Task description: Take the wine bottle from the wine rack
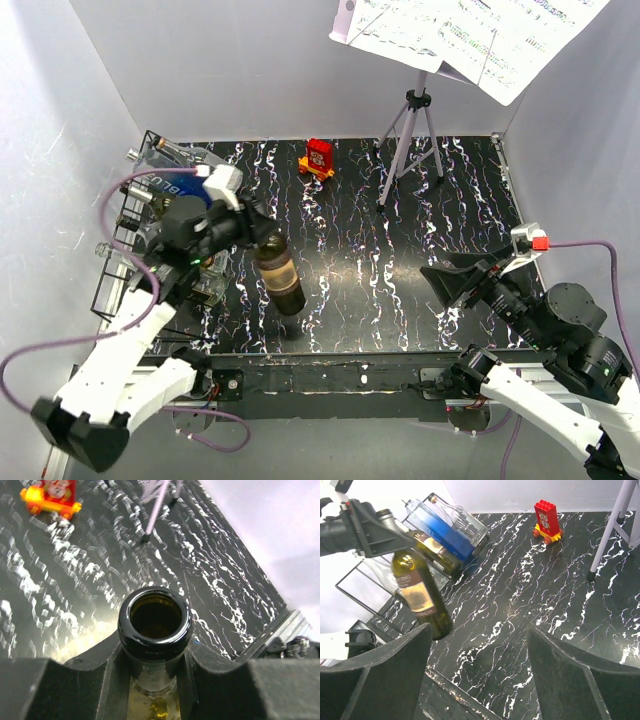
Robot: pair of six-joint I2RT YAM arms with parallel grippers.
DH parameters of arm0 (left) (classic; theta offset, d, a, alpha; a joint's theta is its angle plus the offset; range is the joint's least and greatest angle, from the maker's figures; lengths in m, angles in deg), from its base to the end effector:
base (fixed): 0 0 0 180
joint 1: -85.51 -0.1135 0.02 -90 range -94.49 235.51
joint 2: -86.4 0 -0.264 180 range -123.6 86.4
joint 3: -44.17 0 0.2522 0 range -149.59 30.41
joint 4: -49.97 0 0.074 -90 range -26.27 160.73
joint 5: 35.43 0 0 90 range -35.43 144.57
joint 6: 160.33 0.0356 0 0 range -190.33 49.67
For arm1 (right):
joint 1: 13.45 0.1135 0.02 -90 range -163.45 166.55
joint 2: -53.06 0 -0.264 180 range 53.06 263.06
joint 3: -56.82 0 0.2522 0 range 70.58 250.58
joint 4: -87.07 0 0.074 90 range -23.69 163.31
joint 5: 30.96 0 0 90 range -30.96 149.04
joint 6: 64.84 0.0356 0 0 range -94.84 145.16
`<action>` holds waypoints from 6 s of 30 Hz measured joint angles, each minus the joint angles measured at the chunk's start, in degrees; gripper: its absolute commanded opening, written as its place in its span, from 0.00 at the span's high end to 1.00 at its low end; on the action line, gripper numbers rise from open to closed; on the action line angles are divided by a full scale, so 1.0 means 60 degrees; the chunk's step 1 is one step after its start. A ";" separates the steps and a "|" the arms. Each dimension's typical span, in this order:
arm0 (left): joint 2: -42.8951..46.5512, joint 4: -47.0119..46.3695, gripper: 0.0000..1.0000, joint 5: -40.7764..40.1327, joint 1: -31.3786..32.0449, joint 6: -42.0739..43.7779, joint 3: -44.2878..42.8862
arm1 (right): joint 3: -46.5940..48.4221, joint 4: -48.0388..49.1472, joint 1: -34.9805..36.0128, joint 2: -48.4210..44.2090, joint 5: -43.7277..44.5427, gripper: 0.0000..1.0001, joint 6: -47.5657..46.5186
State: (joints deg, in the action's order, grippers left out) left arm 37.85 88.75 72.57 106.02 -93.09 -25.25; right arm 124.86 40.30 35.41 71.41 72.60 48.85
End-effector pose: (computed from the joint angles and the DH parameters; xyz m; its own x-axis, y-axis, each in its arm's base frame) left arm 0.1680 -0.0746 0.3681 -0.5011 -0.2054 -0.8407 0.4498 0.7681 -0.4558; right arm 0.0333 0.0254 0.3945 -0.2016 0.3630 -0.9097 -0.5428 0.7317 0.4122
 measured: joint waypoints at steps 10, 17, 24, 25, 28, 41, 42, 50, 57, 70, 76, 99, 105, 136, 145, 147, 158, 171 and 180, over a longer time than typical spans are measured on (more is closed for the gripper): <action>-0.4375 -0.5686 1.00 -0.0809 0.3311 0.2368 -0.0838 | -0.0015 0.0000 0.0000 -0.0131 0.0036 0.17 -0.0200; -0.7672 -0.8524 1.00 -0.0397 0.4164 0.3570 -0.2266 | -0.0313 -0.0007 0.0000 -0.0474 0.0361 0.17 -0.0255; -0.9755 -0.9679 1.00 -0.0058 0.4710 0.3574 -0.3934 | -0.0597 -0.0051 0.0000 -0.0758 0.0557 0.17 -0.0393; -0.9985 -0.9817 1.00 -0.0062 0.4790 0.3526 -0.4171 | -0.0597 -0.0058 0.0000 -0.0758 0.0576 0.16 -0.0423; -1.0444 -1.0178 1.00 -0.0040 0.5002 0.3326 -0.4590 | -0.0597 -0.0080 0.0000 -0.0769 0.0637 0.16 -0.0488; -1.2349 -0.9861 0.67 -0.0076 0.5778 0.3180 -0.6135 | -0.0750 -0.0149 0.0000 -0.0984 0.0823 0.16 -0.0630; -1.2393 -0.9712 0.62 -0.0106 0.5792 0.3180 -0.6266 | -0.0750 -0.0171 0.0000 -0.0991 0.0841 0.16 -0.0641; -1.2462 -0.9650 0.39 -0.0266 0.5807 0.3195 -0.7023 | -0.0750 -0.0262 0.0000 -0.1082 0.1002 0.16 -0.0710; -1.2455 -0.9613 0.22 -0.0342 0.5843 0.3198 -0.7067 | -0.0750 -0.0270 0.0000 -0.1082 0.1042 0.16 -0.0736; -0.9482 -0.9570 0.02 -0.1789 0.5869 0.3122 -0.4656 | -0.0750 -0.0568 0.0000 -0.1089 0.1042 0.16 -0.0721; -0.6532 -0.8488 0.02 -0.4430 0.5872 0.3238 -0.3515 | -0.0750 -0.0714 0.0000 -0.1137 0.1045 0.16 -0.0667; 0.0827 0.4430 0.09 -1.2499 0.1654 -0.3840 -0.0925 | -0.1071 -0.0783 0.0000 -0.0911 0.0962 0.18 -0.0069; 0.1555 0.5614 0.14 -1.2987 0.0772 -0.4204 -0.0641 | -0.1082 -0.0783 0.0000 -0.0911 0.0878 0.19 0.0102; -0.1574 0.4135 0.39 -1.1340 -0.4503 -0.4229 -0.0401 | -0.1082 -0.1235 0.0000 -0.1464 0.0714 0.19 0.0335; -0.2266 0.3595 0.44 -1.1158 -0.4812 -0.4251 0.0044 | -0.1082 -0.1213 0.0000 -0.1541 0.0827 0.19 0.0164; -0.2317 0.3534 0.51 -1.1158 -0.4823 -0.4317 0.0131 | -0.1082 -0.1191 0.0000 -0.1545 0.0867 0.19 0.0135; -0.2320 0.3231 1.00 -1.1366 -0.4823 -0.4564 0.0412 | -0.1086 -0.1180 0.0000 -0.1545 0.0903 0.19 0.0066; -0.2189 0.3763 1.00 -1.0881 -0.4692 -0.3960 -0.0379 | -0.1158 -0.0976 0.0000 -0.1235 0.0980 0.19 0.0127; -0.1366 0.3836 1.00 -1.0728 -0.4146 -0.2936 -0.0801 | -0.1158 -0.0790 0.0004 -0.1184 0.1049 0.20 0.0149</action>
State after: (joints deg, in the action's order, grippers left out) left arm 29.65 111.76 8.20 81.15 -110.71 -30.06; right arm 117.91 35.56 35.43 64.31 78.90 49.74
